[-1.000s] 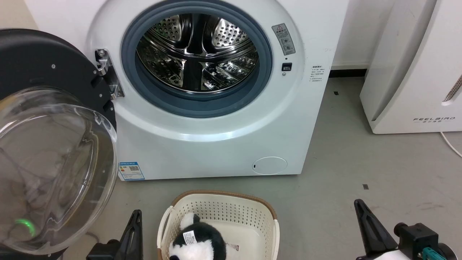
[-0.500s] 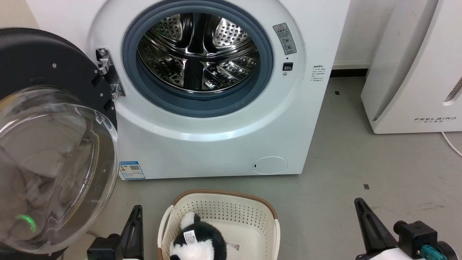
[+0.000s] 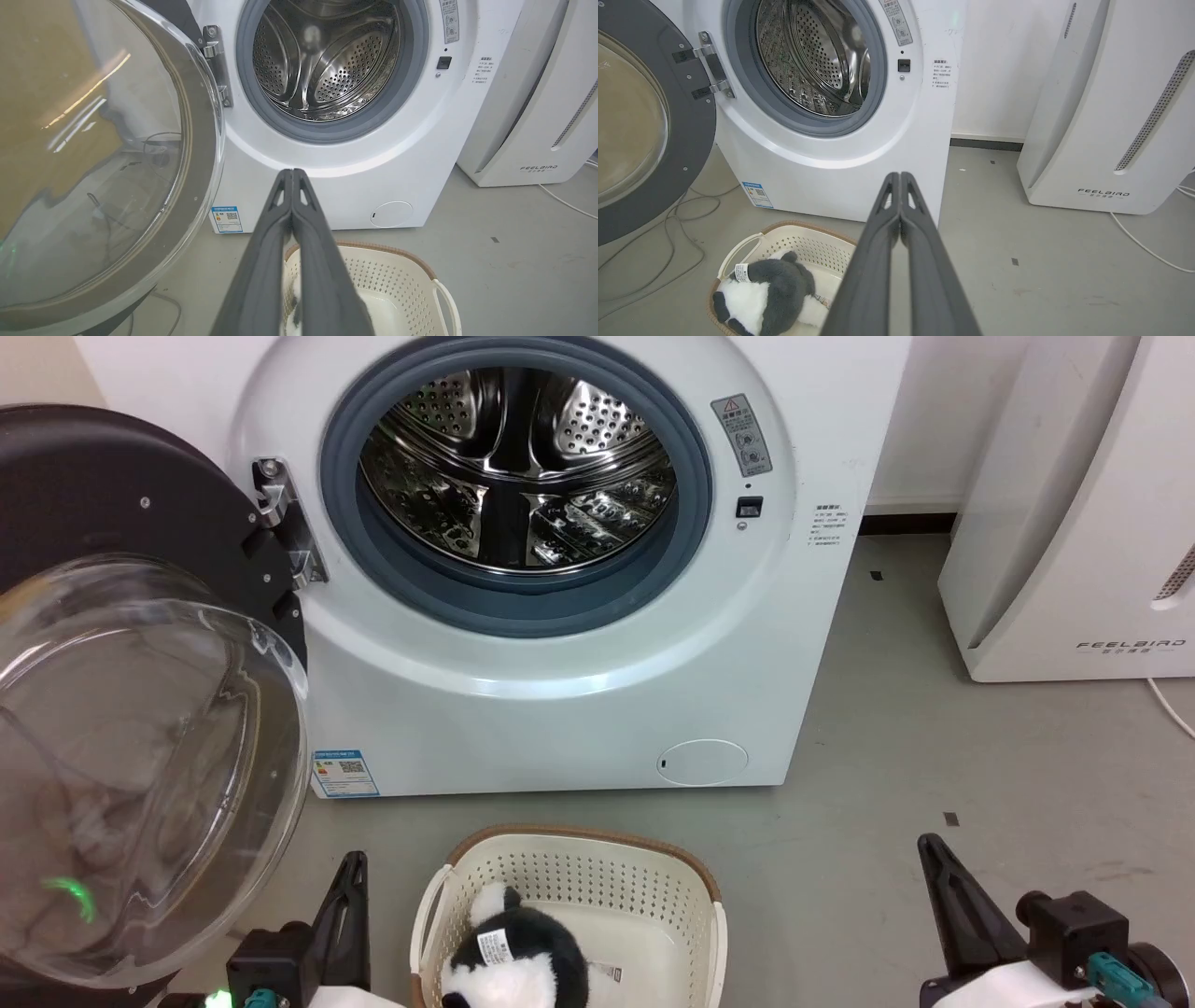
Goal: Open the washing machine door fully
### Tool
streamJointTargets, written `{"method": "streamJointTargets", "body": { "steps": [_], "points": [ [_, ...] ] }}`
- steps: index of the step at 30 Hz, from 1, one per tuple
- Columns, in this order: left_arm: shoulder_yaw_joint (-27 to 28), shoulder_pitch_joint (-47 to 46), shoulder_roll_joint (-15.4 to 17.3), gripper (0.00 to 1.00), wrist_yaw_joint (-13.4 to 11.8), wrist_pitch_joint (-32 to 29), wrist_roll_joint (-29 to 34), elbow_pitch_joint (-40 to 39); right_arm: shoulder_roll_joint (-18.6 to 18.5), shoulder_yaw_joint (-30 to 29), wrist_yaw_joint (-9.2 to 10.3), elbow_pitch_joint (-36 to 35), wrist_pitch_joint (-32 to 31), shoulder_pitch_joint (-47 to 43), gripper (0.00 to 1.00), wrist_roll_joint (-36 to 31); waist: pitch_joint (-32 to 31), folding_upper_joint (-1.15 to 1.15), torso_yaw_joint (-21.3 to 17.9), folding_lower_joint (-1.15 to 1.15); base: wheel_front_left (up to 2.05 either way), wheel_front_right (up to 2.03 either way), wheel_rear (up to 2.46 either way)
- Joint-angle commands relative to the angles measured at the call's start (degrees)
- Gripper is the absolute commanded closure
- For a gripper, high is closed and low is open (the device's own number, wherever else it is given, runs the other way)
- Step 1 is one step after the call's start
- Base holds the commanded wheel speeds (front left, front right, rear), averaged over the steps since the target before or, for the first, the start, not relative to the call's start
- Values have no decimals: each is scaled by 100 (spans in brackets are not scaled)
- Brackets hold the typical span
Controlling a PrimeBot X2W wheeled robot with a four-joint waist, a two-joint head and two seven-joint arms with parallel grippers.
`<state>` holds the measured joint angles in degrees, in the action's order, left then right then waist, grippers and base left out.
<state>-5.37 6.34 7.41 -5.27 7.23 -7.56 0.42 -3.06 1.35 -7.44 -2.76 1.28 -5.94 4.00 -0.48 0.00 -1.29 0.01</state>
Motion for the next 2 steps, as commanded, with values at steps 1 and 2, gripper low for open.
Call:
{"method": "streamJointTargets", "body": {
  "steps": [1,2],
  "points": [
    [25,-107,-32,100,31,-25,47,-15,8,-14,-2,14,-5,101,100,-46,1,0,1,0,0,0,0],
    [31,-114,-37,100,38,-35,57,-15,8,-15,-2,17,-6,107,100,-51,1,0,3,0,0,0,0]
  ]
}}
